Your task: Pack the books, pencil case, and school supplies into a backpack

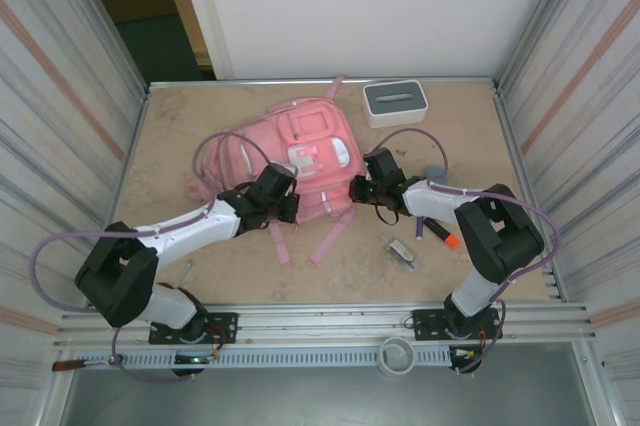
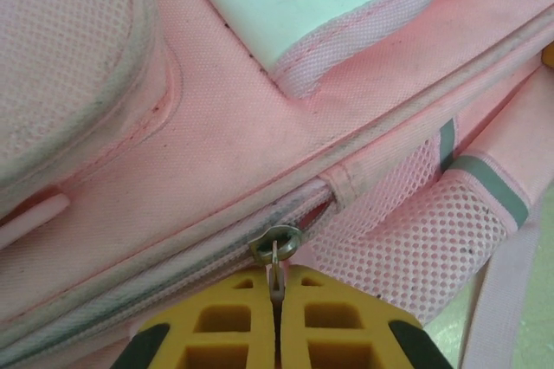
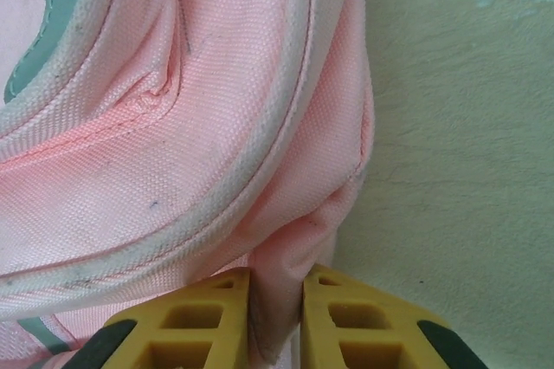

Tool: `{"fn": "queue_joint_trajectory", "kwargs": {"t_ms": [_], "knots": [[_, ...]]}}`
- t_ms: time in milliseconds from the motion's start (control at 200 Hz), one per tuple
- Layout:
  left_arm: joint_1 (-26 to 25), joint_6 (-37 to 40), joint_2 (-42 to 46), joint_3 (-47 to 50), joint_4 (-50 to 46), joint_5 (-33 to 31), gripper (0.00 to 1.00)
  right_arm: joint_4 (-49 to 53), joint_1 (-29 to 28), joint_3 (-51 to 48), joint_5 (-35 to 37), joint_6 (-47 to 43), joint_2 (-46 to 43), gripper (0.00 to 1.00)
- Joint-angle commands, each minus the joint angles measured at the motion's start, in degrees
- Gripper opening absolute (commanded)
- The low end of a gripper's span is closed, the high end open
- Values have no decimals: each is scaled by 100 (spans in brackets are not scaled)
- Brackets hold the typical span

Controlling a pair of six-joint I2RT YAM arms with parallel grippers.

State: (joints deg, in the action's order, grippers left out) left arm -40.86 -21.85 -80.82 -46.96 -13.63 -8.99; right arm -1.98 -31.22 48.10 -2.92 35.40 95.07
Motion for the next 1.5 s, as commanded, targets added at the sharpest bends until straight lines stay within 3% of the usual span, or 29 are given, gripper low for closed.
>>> {"fn": "queue_joint_trajectory", "kwargs": {"t_ms": [0, 426, 651, 882, 927, 1007, 1192, 1348, 1493], "knots": [[182, 208, 392, 139, -482, -99, 0, 198, 59, 42, 411, -169, 10, 0], [891, 455, 1105, 648, -799, -228, 0, 329, 171, 124, 566, -320, -167, 0], [849, 448, 1200, 662, -537, 474, 0, 526, 324, 651, 120, -648, -20, 0], [288, 317, 767, 311, -219, 756, 0, 1138, 636, 1880, -490, -843, 745, 0], [216, 282, 650, 225, -165, 751, 0, 1258, 678, 2046, -544, -855, 785, 4], [136, 225, 481, 92, -114, 729, 0, 1355, 688, 2007, -482, -866, 603, 20], [69, 204, 405, 73, -19, 574, 0, 1096, 567, 934, -669, -436, -296, 51], [70, 233, 409, 100, 16, 526, 0, 598, 74, 269, -1000, 187, -507, 66], [55, 241, 426, 108, 30, 565, 0, 108, -293, 123, -843, 634, -169, 70]]}}
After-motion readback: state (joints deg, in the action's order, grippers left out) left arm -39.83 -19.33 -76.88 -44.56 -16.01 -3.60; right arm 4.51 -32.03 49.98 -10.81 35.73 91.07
